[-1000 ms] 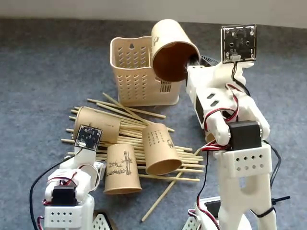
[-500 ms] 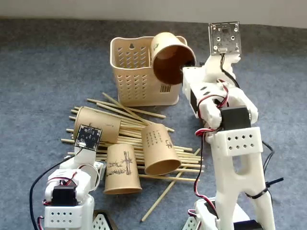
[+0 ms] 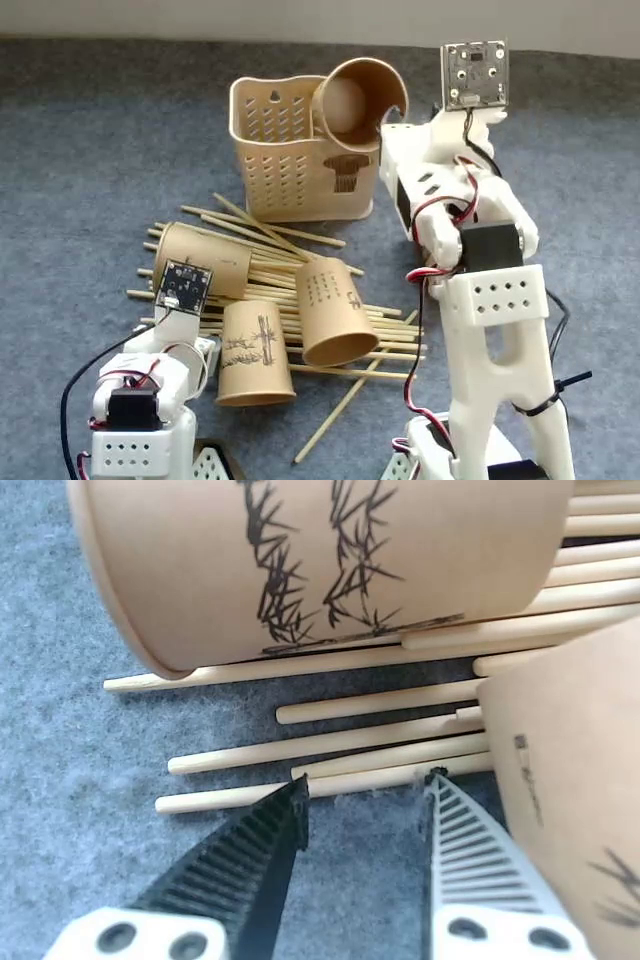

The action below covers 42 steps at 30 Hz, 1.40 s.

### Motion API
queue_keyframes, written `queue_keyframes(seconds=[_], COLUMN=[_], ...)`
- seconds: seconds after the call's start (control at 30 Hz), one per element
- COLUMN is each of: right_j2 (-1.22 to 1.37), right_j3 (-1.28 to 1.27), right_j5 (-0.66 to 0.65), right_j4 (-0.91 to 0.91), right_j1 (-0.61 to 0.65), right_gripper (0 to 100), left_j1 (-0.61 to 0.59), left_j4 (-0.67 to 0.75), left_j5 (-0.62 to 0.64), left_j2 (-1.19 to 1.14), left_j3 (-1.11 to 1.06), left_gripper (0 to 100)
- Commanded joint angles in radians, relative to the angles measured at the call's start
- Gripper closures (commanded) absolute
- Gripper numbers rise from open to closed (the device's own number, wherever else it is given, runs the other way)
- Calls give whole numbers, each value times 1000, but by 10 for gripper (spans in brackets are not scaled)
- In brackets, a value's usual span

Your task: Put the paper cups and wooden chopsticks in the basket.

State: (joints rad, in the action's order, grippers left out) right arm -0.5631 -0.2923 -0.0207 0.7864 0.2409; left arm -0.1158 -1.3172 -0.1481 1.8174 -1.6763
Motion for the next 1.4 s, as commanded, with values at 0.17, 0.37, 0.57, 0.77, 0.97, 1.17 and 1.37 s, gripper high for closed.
queue_keyframes(seconds=[0.17, 0.37, 0.57, 0.77, 0.97, 1.17, 1.37], right_j2=[5, 7, 99, 228, 278, 389, 484], right_j3=[4, -1, 7, 48, 156, 278, 364], right_j5=[6, 3, 0, 0, 5, 5, 2], right_j4=[-148, -278, -295, -323, -325, -325, -321], right_j1=[53, 53, 53, 48, 48, 47, 48], right_gripper=[825, 825, 825, 825, 825, 825, 825], left_j1=[13, 13, 13, 13, 13, 13, 13], left_j4=[-3, -3, -3, -3, -3, -3, -3], left_j5=[-3, -3, -3, -3, -3, -3, -3], left_j2=[5, 5, 5, 5, 5, 5, 5], left_j3=[-19, -19, -19, -19, -19, -19, -19], left_gripper=[811, 811, 811, 811, 811, 811, 811])
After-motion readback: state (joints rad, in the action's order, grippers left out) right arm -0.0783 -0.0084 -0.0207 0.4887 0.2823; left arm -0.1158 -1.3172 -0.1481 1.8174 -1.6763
